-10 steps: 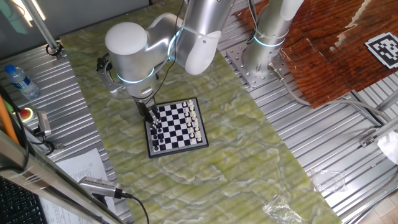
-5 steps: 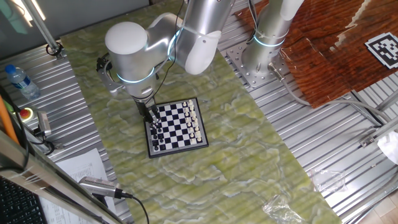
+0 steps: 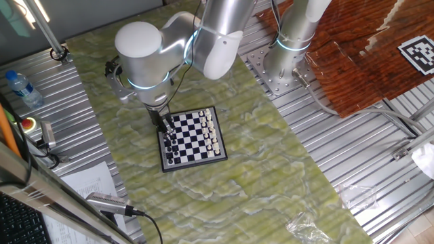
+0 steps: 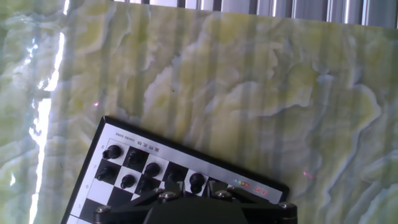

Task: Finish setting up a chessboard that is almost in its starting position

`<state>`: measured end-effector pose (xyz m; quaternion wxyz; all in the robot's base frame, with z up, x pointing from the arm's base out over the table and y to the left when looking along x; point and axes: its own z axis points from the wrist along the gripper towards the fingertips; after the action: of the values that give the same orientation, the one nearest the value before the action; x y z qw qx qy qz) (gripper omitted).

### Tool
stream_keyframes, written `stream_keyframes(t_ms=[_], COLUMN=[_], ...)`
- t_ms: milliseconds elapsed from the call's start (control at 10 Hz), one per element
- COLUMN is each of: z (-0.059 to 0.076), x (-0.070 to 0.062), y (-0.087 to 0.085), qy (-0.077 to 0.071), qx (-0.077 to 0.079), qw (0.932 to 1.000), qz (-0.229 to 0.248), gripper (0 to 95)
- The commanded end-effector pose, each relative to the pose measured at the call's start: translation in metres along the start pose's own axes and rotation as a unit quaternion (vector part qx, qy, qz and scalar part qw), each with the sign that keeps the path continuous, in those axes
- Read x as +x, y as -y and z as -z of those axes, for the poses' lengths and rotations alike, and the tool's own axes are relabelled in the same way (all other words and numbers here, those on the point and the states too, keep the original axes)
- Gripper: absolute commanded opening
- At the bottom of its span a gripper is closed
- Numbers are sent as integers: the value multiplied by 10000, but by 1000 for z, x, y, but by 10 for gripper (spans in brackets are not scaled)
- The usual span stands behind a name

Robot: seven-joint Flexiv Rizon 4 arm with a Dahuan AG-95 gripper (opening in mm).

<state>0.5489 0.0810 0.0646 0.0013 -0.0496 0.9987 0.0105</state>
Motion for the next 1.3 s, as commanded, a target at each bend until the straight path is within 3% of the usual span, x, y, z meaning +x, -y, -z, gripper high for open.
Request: stream_keyframes(t_ms=[100,200,300,400,500,900,1000,1300], z=[9,11,22,32,37,70,80,79], x=[-2,-2,-5,-7,-8,-9,-4,0], y=[0,0,7,21,29,92,118,139], qy=[-10,-8,-13,-19,-19,-85,-64,-18], qx=[98,123,132,116,110,116,82,117], qw=[10000,9999,9999,9998,9997,9995,9996,9999], qz=[3,13,76,164,199,271,274,83], gripper=[190,190,190,0,0,0,0,0])
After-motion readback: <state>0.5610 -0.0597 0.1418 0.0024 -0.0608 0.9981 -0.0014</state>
